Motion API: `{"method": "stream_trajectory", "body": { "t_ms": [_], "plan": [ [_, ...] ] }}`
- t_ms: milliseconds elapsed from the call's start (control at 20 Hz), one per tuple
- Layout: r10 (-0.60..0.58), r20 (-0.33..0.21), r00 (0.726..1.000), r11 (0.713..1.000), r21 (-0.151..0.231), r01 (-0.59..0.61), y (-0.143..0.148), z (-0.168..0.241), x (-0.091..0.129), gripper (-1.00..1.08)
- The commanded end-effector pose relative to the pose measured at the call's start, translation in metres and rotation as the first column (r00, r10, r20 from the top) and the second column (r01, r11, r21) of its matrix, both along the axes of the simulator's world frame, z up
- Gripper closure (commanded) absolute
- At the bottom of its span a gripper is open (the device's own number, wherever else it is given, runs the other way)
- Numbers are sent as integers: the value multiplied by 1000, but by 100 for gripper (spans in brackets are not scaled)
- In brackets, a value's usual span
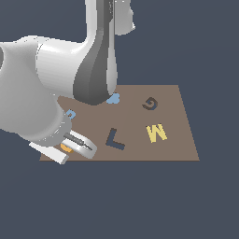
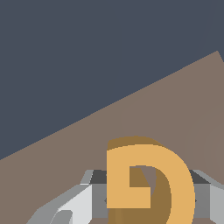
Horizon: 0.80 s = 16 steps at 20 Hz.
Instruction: Insert a designated object into the corresponding slot on a board.
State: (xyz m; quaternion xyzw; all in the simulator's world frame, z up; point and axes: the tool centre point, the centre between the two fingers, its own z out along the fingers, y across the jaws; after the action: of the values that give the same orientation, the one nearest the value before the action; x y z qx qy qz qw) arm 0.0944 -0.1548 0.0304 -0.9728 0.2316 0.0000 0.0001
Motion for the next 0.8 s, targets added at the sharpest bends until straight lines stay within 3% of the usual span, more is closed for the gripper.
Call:
{"method": "stream_trajectory", "body": {
  "t_ms": [0,450,750],
  "plan": [
    [24,0,1000,1000,0,-24,2,0,3,108],
    [209,1,978,978,0,-209,21,1,25,108],
    [402,1,916,916,-1,-402,46,2,45,108]
  ]
}}
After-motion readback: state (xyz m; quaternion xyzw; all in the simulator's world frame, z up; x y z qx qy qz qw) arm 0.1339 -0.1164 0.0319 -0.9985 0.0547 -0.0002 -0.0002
